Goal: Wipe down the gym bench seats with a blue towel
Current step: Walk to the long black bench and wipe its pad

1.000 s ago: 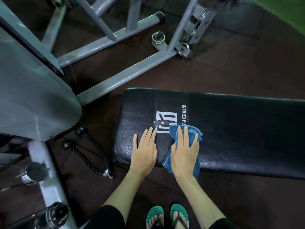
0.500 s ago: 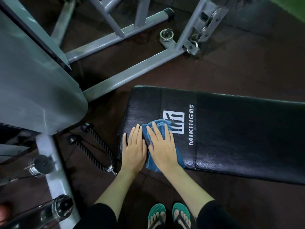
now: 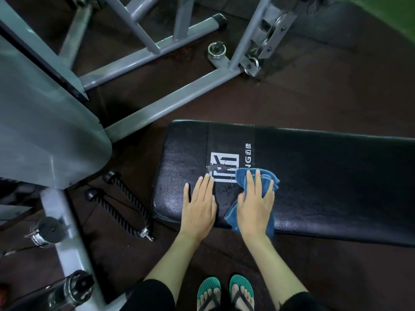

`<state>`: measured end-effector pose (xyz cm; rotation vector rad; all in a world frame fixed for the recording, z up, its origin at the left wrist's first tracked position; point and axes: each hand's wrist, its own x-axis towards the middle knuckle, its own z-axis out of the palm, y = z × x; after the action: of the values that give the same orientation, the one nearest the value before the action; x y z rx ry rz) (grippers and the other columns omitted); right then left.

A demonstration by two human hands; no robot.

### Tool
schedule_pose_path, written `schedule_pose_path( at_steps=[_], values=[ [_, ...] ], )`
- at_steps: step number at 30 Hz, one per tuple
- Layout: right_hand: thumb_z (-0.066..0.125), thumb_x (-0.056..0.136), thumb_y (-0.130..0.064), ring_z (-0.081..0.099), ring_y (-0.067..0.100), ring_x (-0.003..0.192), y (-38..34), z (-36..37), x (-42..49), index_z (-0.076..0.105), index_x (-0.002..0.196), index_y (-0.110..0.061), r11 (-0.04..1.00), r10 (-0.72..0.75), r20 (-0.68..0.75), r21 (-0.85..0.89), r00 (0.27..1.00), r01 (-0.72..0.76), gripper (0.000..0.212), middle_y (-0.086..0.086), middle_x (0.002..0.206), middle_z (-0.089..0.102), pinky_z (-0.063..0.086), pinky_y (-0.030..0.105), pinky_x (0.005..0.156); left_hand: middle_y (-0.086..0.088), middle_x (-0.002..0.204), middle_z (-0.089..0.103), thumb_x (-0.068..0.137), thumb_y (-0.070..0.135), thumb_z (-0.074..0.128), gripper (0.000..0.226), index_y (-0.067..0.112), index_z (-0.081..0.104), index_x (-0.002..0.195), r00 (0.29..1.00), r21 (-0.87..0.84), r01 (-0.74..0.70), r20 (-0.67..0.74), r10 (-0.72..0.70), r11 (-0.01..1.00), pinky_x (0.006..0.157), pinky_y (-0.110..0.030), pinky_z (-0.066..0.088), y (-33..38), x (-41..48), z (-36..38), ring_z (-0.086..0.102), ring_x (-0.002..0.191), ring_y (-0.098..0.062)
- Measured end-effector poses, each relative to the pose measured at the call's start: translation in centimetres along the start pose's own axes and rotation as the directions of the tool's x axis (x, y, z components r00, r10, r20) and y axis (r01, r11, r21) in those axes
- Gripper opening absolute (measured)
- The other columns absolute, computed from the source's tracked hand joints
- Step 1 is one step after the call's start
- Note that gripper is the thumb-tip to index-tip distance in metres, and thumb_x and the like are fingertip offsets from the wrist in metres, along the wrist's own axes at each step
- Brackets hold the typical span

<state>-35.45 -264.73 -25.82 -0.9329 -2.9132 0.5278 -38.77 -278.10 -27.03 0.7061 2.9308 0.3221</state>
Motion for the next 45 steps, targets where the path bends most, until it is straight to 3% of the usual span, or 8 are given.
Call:
schedule_pose_path(
  at_steps=[3, 6, 8, 15, 22, 30, 40, 45],
  values=[
    [0.072, 0.076, -0.013, 0.036, 0.045, 0.132, 0.2, 0.4, -0.5, 0.046, 0.137, -0.015, 0.979, -0.194, -0.029, -0.071, 0.98, 0.192, 0.066, 0.008, 0.146, 0.041, 0.033, 0.054, 0.105, -0.006, 0.148, 0.04, 0.094, 0.025, 0.028, 0.052, 0.008, 0.039, 0.142, 1.0, 0.007, 0.006, 0.011, -0.006, 1.0, 0.108, -0.048, 0.025, 0.6, 0.1, 0.2, 0.039, 0.135, -0.02],
    [0.077, 0.067, -0.014, 0.036, 0.036, 0.13, 2.6, 0.4, -0.6, 0.05, 0.132, -0.018, 0.857, -0.506, 0.018, -0.102, 0.862, 0.505, 0.071, 0.005, 0.141, 0.049, 0.036, 0.048, 0.105, -0.006, 0.147, 0.042, 0.093, 0.025, 0.028, 0.053, 0.007, 0.041, 0.141, 1.0, 0.028, -0.001, 0.028, 0.0, 1.0, 0.11, -0.05, 0.029, 0.8, -0.1, 0.4, 0.04, 0.134, -0.02],
    [0.079, 0.063, -0.013, 0.034, 0.034, 0.127, 4.7, -0.1, -0.2, 0.055, 0.127, -0.017, 0.784, -0.611, 0.041, -0.107, 0.791, 0.611, 0.068, 0.005, 0.136, 0.054, 0.041, 0.05, 0.1, -0.007, 0.146, 0.042, 0.094, 0.026, 0.027, 0.053, 0.008, 0.042, 0.141, 0.999, 0.033, -0.005, 0.033, 0.004, 0.999, 0.11, -0.05, 0.026, 0.9, -0.2, 0.5, 0.04, 0.134, -0.02],
    [0.073, 0.073, -0.006, 0.028, 0.029, 0.128, 6.5, -1.1, 0.2, 0.051, 0.133, -0.018, 0.948, -0.318, -0.026, -0.039, 0.948, 0.317, 0.065, 0.003, 0.141, 0.049, 0.035, 0.048, 0.105, -0.007, 0.145, 0.043, 0.093, 0.025, 0.028, 0.052, 0.007, 0.043, 0.14, 0.997, 0.024, -0.068, 0.024, 0.067, 0.997, 0.109, -0.053, 0.03, 3.0, -0.2, 0.4, 0.04, 0.135, -0.02],
    [0.08, 0.065, -0.012, 0.034, 0.03, 0.125, 9.2, -1.8, 1.2, 0.054, 0.128, -0.017, 0.852, -0.507, 0.017, -0.143, 0.862, 0.504, 0.069, 0.003, 0.135, 0.054, 0.044, 0.048, 0.098, -0.007, 0.146, 0.042, 0.093, 0.024, 0.03, 0.052, 0.006, 0.041, 0.141, 0.994, -0.006, -0.101, 0.034, 0.102, 0.995, 0.106, -0.053, 0.035, 7.4, 0.2, 1.1, 0.039, 0.135, -0.02],
    [0.076, 0.068, -0.005, 0.033, 0.031, 0.127, 16.5, -4.2, 2.7, 0.055, 0.13, -0.016, 0.889, -0.449, -0.016, -0.101, 0.893, 0.446, 0.067, 0.005, 0.138, 0.052, 0.044, 0.05, 0.099, -0.008, 0.146, 0.043, 0.093, 0.025, 0.027, 0.053, 0.007, 0.041, 0.141, 0.995, 0.022, -0.096, 0.043, 0.095, 0.995, 0.108, -0.051, 0.033, 13.4, 0.4, 2.3, 0.041, 0.133, -0.02],
    [0.063, 0.079, -0.002, 0.04, 0.04, 0.127, 26.5, -8.5, 4.9, 0.051, 0.134, -0.016, 0.98, -0.2, -0.02, -0.013, 0.98, 0.2, 0.058, 0.004, 0.145, 0.044, 0.035, 0.053, 0.106, -0.01, 0.145, 0.043, 0.095, 0.022, 0.029, 0.05, 0.005, 0.044, 0.139, 0.989, 0.017, -0.149, 0.003, 0.149, 0.989, 0.106, -0.052, 0.036, 23.1, 1.4, 4.8, 0.041, 0.134, -0.022],
    [0.059, 0.083, -0.003, 0.031, 0.045, 0.134, 28.0, -9.7, 5.3, 0.047, 0.136, -0.014, 1.0, -0.029, -0.029, 0.003, 0.999, 0.029, 0.056, 0.007, 0.147, 0.04, 0.033, 0.057, 0.106, -0.011, 0.145, 0.043, 0.096, 0.022, 0.029, 0.049, 0.005, 0.044, 0.139, 0.987, 0.008, -0.158, 0.001, 0.158, 0.987, 0.106, -0.052, 0.036, 26.9, 2.0, 6.0, 0.042, 0.134, -0.023]
  ],
)
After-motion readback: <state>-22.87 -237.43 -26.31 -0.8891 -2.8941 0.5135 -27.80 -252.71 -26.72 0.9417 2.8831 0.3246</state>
